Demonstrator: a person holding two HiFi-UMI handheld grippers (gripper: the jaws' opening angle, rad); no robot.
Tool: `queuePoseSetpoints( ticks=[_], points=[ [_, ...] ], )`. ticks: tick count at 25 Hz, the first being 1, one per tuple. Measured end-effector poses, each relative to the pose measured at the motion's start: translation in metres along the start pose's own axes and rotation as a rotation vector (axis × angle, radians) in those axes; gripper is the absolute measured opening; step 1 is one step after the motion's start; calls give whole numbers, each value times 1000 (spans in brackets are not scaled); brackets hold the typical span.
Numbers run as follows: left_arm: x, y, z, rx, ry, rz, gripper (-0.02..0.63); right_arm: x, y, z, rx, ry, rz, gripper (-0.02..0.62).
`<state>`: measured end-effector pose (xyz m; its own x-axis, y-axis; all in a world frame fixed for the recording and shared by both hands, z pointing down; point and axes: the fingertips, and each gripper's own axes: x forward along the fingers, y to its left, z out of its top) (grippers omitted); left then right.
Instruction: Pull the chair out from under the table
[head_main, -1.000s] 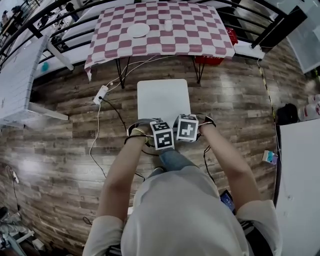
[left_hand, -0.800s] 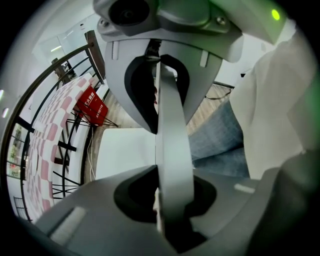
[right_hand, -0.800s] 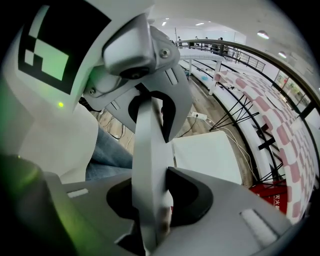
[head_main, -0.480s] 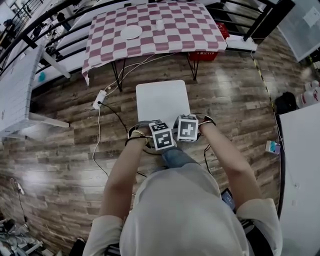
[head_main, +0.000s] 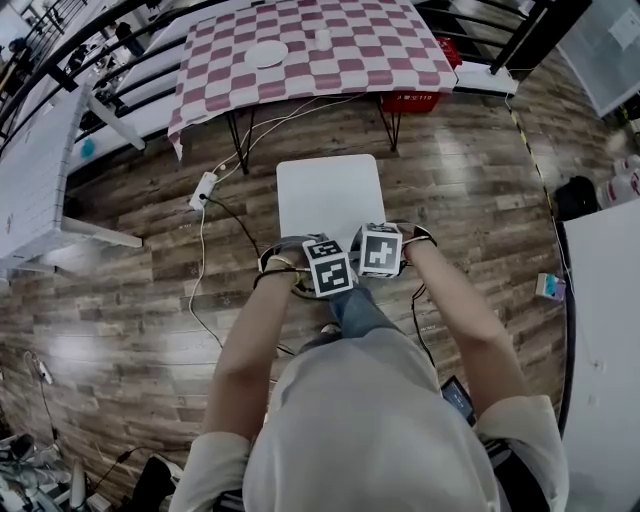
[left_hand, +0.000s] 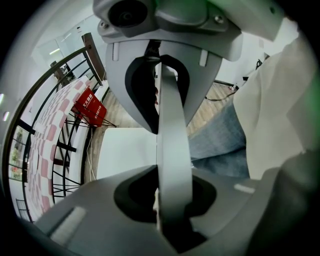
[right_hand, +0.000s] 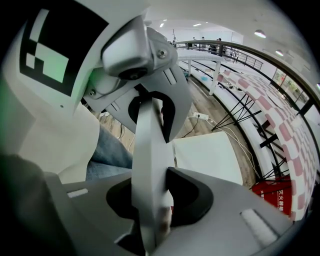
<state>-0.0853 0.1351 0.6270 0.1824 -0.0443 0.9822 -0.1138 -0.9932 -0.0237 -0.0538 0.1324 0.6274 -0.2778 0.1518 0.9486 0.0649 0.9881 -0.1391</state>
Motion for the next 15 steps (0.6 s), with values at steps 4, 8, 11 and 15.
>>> queuePoseSetpoints(
  ticks=[4, 8, 11, 15],
  points=[
    [1, -6, -1, 0, 3, 8, 78, 8, 8, -3, 11, -1, 21, 92],
    [0, -13, 0, 5, 4, 23, 78, -12, 14, 6, 4, -1, -4, 94],
    [0, -19, -1, 6, 11, 27, 78, -11, 21, 6, 6, 2, -3, 95],
    [1, -32, -2, -7, 8, 25, 78, -7, 33, 5, -13, 10, -2, 95]
  ],
)
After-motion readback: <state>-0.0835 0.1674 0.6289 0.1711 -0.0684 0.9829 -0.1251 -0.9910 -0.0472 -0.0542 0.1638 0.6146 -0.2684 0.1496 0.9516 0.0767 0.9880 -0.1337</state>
